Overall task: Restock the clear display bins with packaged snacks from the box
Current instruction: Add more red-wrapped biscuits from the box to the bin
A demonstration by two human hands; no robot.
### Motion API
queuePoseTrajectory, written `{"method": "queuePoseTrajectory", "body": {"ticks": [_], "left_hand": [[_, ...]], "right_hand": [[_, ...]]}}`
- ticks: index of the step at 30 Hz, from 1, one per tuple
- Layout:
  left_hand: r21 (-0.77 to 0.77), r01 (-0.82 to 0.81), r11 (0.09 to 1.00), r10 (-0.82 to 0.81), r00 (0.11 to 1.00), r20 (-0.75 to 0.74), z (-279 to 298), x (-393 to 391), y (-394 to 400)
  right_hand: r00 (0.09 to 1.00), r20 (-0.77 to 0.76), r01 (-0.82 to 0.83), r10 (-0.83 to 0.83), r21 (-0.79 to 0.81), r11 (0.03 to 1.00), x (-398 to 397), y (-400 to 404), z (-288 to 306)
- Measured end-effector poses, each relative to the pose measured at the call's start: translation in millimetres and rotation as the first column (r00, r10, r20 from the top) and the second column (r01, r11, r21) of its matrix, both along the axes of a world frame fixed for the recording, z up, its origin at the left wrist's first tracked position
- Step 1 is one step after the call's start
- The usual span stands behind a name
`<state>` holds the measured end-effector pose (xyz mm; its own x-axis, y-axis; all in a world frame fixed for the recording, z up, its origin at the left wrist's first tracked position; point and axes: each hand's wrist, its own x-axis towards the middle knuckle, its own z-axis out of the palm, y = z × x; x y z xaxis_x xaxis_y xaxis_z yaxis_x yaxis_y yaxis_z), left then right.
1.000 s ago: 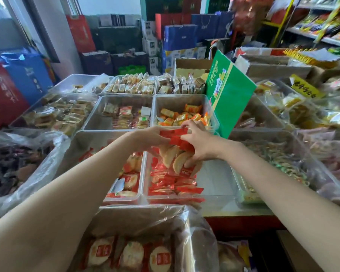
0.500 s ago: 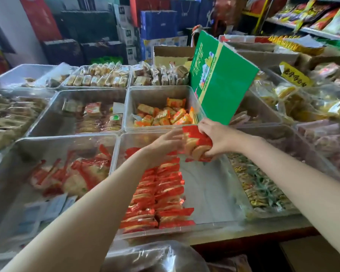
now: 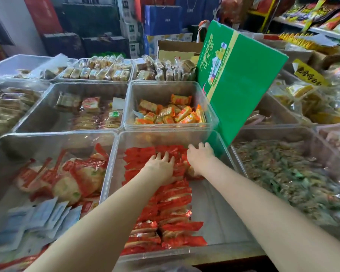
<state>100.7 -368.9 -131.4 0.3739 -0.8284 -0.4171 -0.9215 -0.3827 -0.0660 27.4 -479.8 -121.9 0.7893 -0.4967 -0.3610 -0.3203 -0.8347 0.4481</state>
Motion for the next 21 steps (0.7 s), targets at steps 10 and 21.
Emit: {"method": "queuePoseTrajectory", "body": {"ticks": [10, 21], "left_hand": [[-0.011, 0.014, 1.0, -0.015, 1.0, -0.006, -3.4, 3.2, -1.2], [0.022, 0.001, 1.0, -0.002, 1.0, 0.021, -2.3, -4.8, -1.5]], "right_hand": [[0.96, 0.278, 0.012, 0.025, -0.131, 0.991, -36.9, -9.2, 5.5], [0.959, 0.279, -0.078, 0.037, 0.134, 0.988, -41.7, -2.3, -22.2]]}}
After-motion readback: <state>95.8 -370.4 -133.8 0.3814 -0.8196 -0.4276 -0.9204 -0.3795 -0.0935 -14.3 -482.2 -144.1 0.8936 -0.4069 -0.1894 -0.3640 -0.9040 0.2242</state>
